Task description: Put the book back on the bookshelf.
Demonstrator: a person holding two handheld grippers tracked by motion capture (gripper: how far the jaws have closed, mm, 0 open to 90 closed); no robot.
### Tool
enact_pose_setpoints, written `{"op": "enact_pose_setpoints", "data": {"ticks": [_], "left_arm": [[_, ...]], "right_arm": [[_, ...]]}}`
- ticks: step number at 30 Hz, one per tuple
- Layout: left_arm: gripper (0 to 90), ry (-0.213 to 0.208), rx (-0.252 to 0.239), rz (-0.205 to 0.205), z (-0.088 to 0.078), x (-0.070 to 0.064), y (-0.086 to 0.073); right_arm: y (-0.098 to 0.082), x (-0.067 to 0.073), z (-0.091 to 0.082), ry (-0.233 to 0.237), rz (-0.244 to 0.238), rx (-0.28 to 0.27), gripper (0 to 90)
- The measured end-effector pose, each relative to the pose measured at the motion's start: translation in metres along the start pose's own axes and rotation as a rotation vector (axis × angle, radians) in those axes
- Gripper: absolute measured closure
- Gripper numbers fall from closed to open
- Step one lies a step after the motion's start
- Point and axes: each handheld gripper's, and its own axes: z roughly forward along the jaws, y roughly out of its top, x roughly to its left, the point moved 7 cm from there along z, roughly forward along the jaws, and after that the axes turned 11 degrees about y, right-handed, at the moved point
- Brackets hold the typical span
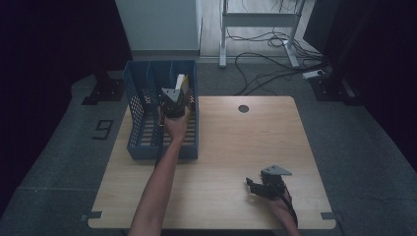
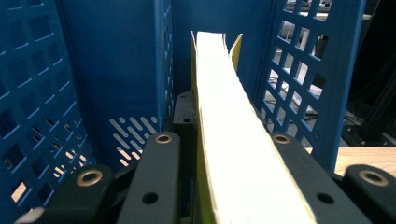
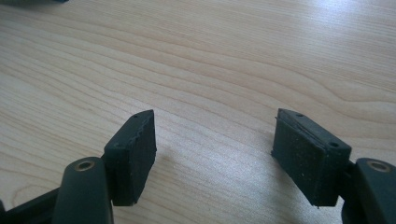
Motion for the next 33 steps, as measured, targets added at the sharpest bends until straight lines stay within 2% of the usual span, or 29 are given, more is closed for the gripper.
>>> {"op": "enact_pose_setpoints", "data": {"ticks": [6,17,28,33], "left_arm": [[69.9,0.003,-0.022,-0.004,-0.006,-0.001,0.0],[64.5,0.01,-0.056,-0.024,-0.019,0.006,0.004],[60.9,0.025,-0.046,-0.049,-0.02,0.019,-0.001],[59.3,0.024,-0.037,-0.057,-0.018,0.021,-0.001]], "right_arm": [[0.0,0.0,0.0,-0.005,-0.002,0.002,29.2],[0.0,0.001,0.0,-0.008,-0.01,0.005,29.2],[0.0,0.001,0.0,-0.013,-0.012,0.009,29.2],[0.0,0.001,0.0,-0.012,-0.013,0.007,29.2]]}}
